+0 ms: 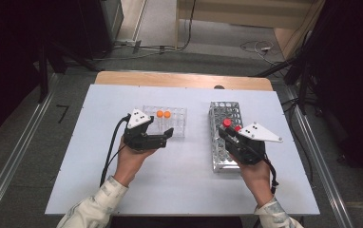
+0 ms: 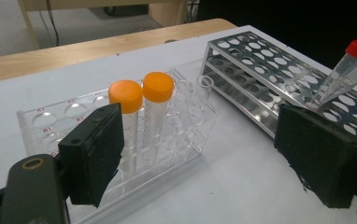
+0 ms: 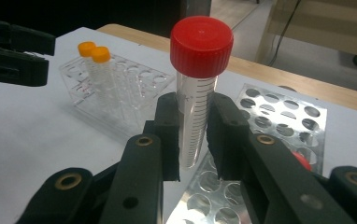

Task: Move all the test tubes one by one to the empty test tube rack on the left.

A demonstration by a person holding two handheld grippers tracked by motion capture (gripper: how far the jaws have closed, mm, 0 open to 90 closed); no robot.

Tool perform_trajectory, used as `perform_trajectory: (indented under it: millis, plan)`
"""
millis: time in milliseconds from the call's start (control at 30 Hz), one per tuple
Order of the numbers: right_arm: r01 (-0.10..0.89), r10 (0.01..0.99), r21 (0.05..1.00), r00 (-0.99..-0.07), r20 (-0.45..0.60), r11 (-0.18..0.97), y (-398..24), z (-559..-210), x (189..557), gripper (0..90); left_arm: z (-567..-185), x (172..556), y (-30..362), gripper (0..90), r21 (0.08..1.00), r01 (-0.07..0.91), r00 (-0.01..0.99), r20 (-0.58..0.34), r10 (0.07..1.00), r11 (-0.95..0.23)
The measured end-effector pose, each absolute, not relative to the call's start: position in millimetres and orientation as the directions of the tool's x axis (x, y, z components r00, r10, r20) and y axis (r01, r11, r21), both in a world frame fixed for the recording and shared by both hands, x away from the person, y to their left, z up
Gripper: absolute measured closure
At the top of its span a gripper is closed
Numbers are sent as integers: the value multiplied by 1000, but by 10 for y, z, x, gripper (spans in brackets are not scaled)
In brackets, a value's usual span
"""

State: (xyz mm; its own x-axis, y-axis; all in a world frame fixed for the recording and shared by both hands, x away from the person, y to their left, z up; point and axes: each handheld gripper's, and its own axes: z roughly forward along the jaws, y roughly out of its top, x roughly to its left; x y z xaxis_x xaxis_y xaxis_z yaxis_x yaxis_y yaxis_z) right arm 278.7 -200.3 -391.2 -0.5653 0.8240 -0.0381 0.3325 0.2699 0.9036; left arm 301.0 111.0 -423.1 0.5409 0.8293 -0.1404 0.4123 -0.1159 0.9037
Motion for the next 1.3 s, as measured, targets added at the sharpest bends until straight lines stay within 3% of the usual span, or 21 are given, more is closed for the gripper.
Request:
perform_trajectory:
  millis: [1033, 1300]
  plan:
    - [382, 757, 845, -652, -40, 374, -1458, -4203, 2901, 722, -4178, 2943, 1051, 165, 909, 397, 581, -143, 801, -125]
    - [397, 739, 824, -673, -38, 404, -1276, -4261, 2932, 722, -4124, 2861, 990, 233, 923, 366, 610, -139, 780, -121]
